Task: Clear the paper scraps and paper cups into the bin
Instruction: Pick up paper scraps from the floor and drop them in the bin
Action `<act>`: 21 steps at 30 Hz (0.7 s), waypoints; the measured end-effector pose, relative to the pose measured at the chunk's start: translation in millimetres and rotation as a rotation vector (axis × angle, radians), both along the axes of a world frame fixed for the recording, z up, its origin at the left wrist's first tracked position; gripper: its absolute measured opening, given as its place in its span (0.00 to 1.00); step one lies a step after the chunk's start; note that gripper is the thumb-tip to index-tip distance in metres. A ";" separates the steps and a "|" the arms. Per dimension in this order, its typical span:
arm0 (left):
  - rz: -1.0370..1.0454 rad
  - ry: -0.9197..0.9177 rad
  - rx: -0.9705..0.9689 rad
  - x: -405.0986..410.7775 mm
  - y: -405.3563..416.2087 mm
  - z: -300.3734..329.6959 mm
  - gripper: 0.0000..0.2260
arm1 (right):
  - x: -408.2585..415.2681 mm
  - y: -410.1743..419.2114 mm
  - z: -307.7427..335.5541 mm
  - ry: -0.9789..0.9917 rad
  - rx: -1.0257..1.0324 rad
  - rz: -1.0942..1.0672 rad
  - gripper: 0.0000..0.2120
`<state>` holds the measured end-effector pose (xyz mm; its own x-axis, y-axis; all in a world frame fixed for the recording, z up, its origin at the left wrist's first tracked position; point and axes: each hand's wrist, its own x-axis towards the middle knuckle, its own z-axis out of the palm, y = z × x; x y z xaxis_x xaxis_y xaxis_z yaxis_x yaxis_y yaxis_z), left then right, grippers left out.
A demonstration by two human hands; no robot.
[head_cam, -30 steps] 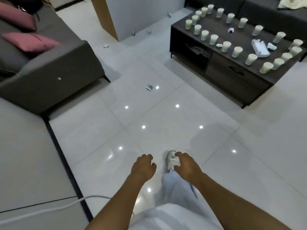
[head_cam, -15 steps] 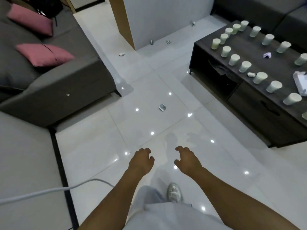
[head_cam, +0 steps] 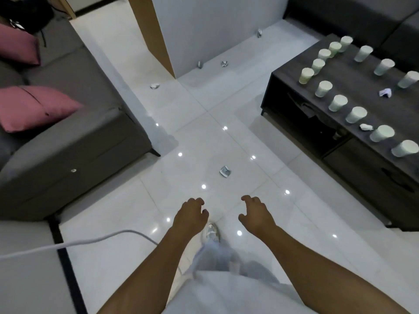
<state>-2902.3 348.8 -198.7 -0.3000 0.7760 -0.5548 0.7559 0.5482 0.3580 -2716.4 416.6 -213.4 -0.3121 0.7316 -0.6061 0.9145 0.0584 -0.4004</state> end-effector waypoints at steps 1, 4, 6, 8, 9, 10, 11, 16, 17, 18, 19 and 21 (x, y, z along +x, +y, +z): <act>-0.007 0.001 0.002 -14.0 16.1 0.7 0.17 | -13.8 14.8 0.1 0.009 -0.004 -0.020 0.26; -0.015 -0.006 -0.012 -50.5 60.9 2.6 0.17 | -48.9 54.9 -0.8 0.022 -0.021 -0.063 0.27; -0.022 -0.017 -0.045 -69.1 85.9 1.2 0.17 | -65.4 76.9 -3.7 0.023 -0.041 -0.089 0.27; -0.044 -0.019 -0.071 -84.8 111.4 -2.7 0.17 | -76.6 99.2 -9.1 0.015 -0.059 -0.120 0.28; -0.052 -0.020 -0.076 -91.6 124.7 -5.3 0.17 | -80.7 110.7 -12.7 0.010 -0.067 -0.133 0.27; -0.059 -0.021 -0.078 -97.8 138.3 -8.2 0.17 | -84.2 122.3 -16.6 0.005 -0.074 -0.143 0.27; -0.068 -0.022 -0.080 -103.6 151.7 -11.1 0.17 | -87.5 133.9 -20.5 -0.002 -0.083 -0.152 0.27; -0.077 -0.033 -0.111 -128.8 227.0 -29.0 0.16 | -108.8 198.7 -45.1 -0.027 -0.131 -0.212 0.27; -0.072 -0.035 -0.116 -133.6 243.3 -33.5 0.16 | -114.5 213.2 -50.3 -0.023 -0.138 -0.219 0.27; -0.066 -0.037 -0.123 -138.7 260.2 -38.8 0.16 | -120.7 229.2 -55.8 -0.018 -0.146 -0.230 0.27; -0.063 -0.040 -0.134 -143.5 275.8 -44.0 0.16 | -126.6 243.7 -60.6 -0.011 -0.159 -0.246 0.26; -0.073 -0.045 -0.156 -152.6 307.0 -57.9 0.16 | -137.8 271.2 -71.0 0.009 -0.180 -0.273 0.27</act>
